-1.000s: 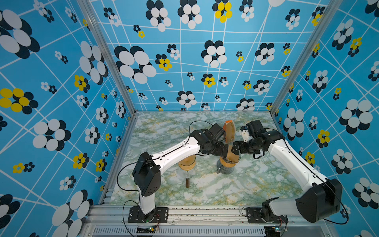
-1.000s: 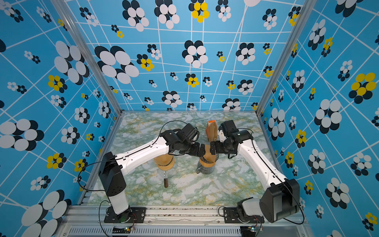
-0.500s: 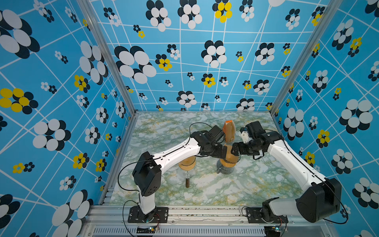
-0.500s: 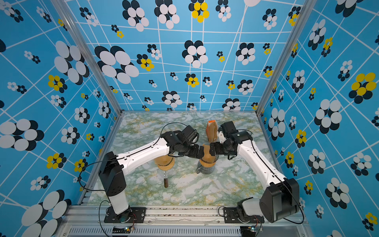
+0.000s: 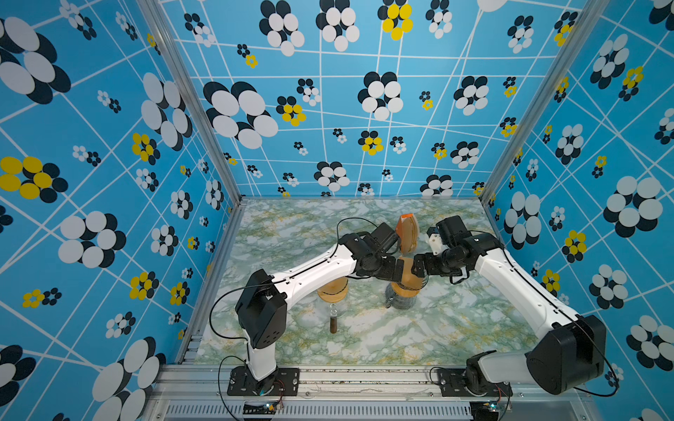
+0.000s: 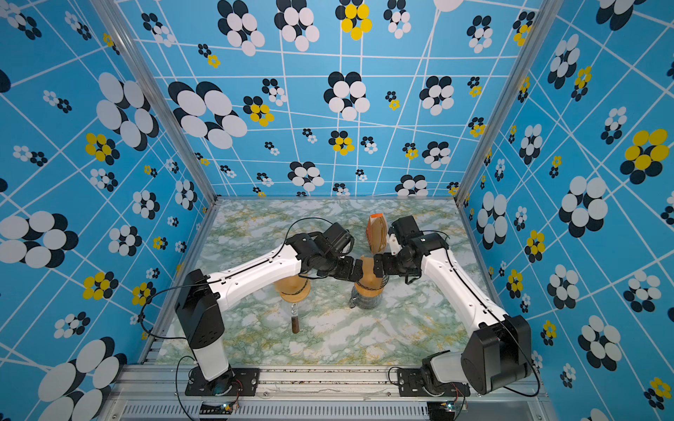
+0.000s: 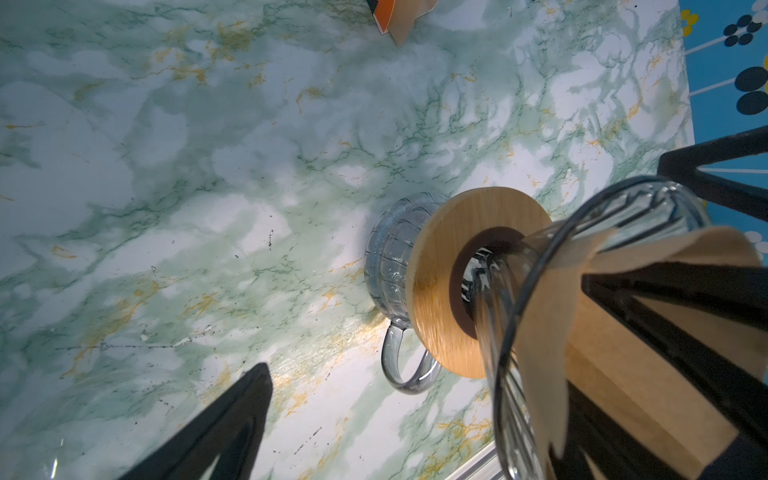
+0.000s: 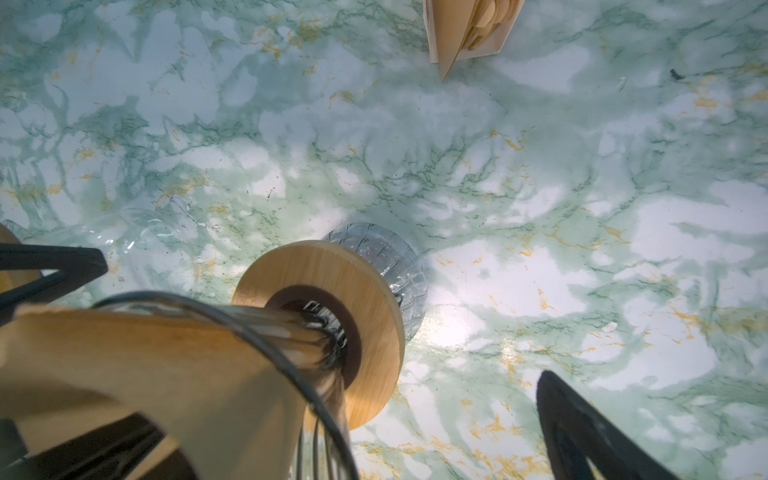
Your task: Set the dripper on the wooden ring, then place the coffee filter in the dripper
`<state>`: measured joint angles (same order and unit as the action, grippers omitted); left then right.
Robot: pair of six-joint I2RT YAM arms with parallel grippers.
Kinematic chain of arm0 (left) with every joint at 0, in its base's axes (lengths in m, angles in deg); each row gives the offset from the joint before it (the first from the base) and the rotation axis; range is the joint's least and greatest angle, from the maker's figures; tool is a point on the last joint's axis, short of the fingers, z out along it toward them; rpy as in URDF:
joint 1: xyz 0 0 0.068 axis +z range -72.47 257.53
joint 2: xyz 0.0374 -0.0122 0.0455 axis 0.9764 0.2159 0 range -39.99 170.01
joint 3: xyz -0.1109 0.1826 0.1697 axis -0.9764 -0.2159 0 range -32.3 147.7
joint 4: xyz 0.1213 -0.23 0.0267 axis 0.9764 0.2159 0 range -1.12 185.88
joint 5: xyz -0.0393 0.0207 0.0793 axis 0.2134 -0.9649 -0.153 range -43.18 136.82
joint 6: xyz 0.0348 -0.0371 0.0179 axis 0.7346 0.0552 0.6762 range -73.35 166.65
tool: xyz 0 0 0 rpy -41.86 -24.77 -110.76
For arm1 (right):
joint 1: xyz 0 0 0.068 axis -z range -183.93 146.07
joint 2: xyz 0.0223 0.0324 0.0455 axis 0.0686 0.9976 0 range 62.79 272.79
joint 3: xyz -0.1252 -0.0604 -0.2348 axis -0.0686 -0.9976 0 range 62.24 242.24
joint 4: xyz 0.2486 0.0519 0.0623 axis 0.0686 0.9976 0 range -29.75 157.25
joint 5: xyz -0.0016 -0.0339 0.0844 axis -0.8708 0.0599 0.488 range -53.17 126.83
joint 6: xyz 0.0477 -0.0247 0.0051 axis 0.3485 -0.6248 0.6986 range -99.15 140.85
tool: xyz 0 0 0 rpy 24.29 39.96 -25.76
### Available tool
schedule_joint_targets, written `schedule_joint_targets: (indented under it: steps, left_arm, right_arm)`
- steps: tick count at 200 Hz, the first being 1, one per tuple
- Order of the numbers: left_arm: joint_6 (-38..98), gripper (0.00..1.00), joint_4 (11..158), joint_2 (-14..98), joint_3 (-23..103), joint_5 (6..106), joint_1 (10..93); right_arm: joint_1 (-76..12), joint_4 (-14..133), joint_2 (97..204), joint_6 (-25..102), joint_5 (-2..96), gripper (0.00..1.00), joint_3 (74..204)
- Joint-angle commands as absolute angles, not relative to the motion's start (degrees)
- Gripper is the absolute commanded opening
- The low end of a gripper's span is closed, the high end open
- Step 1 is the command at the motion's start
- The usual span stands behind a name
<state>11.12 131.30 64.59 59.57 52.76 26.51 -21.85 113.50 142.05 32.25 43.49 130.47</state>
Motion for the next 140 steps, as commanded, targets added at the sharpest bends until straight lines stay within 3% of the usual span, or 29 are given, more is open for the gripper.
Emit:
schedule_joint_targets:
  steps: [1,140]
  left_arm:
    - [11.0,0.99,131.6,65.1,59.5,52.0,26.8]
    - [10.9,0.99,131.1,66.8,59.0,51.6,26.7]
  right_arm:
    - [-21.4,113.5,142.8,33.0,42.1,0.98,129.4]
    - [-20.9,113.0,142.5,33.8,41.4,0.98,127.5]
